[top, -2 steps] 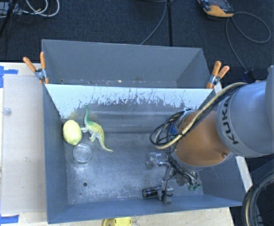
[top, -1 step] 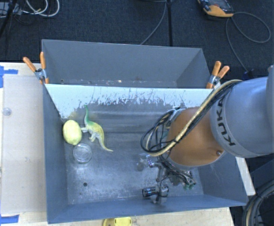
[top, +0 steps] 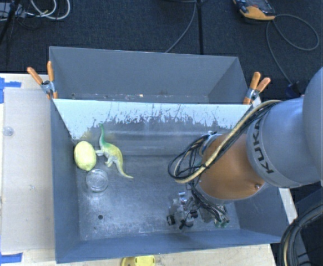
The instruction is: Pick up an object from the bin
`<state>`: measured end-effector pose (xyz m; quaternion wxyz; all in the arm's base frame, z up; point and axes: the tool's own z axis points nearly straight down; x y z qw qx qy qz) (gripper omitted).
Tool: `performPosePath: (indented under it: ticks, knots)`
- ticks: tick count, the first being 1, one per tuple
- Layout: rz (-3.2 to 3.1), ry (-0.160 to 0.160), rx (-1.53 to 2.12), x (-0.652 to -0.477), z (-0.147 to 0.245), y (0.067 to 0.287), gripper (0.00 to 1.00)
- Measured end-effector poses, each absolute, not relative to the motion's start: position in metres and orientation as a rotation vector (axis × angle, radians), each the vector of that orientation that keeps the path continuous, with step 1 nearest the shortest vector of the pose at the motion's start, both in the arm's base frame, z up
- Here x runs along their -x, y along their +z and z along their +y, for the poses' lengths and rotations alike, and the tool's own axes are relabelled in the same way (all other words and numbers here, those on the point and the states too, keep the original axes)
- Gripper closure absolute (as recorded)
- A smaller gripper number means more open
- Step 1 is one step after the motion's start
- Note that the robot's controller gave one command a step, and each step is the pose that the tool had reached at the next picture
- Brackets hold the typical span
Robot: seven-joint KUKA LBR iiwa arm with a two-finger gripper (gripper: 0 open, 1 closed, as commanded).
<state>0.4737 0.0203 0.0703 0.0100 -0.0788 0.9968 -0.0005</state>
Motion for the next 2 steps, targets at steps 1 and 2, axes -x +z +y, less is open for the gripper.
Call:
performPosePath:
  ticks: [1,2]
  knots:
    - [3.112,-0.002,0.246,-0.4737,0.0203,0.0703,1.0]
    - [3.114,-0.001,0.247,-0.473,0.0204,0.0735,1.0]
